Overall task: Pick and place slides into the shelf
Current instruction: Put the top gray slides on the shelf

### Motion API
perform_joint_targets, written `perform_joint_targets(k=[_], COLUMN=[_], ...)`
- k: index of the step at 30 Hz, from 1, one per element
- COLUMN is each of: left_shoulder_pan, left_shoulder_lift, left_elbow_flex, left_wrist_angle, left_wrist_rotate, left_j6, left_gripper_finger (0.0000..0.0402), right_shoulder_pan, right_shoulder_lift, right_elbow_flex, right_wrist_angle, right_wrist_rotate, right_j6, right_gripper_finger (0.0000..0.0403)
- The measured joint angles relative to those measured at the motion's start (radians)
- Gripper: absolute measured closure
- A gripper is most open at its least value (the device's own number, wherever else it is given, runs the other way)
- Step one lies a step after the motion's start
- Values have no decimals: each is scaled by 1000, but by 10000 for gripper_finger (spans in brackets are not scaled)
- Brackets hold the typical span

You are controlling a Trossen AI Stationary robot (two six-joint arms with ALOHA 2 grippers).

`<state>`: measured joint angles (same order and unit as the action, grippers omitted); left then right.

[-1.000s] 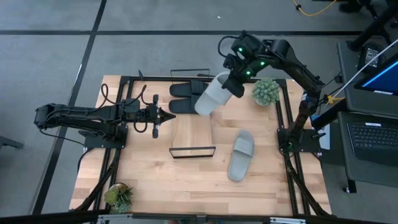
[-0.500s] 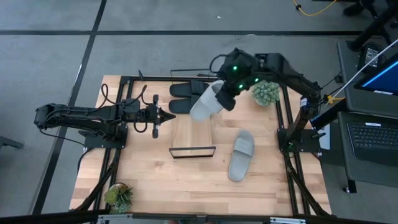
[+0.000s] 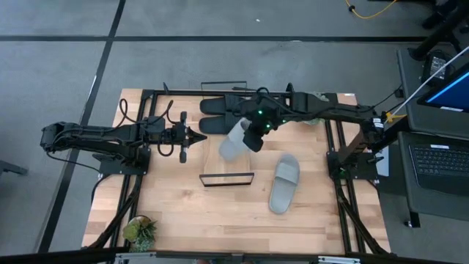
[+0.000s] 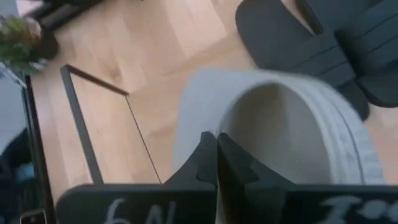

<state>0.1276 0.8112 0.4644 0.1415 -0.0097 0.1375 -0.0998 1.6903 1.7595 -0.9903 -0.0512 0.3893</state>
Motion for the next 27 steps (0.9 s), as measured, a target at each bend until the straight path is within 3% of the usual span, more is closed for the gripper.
perform_joint_targets(k=[8,12,20,27], left_shoulder_pan=[0,0,0,0], left_shoulder_lift=[0,0,0,0], left_elbow_flex=[0,0,0,0], left_wrist_angle=[-3,-1,1,1], left_wrist_rotate=[0,0,0,0], left_j6=[4,4,4,4], left_gripper_finger=[401,401,401,401], right_shoulder_pan=[35,36,22,15], right_shoulder_lift=[-202,-268,-280,-276], right_elbow_flex=[-436,-602,-834,-964], right_wrist_angle=[517,674,1029,1217], right_wrist_rotate=[-11,-14,-11,46], right_j6=[140,239,356,473], right_gripper_finger=[403,403,403,403])
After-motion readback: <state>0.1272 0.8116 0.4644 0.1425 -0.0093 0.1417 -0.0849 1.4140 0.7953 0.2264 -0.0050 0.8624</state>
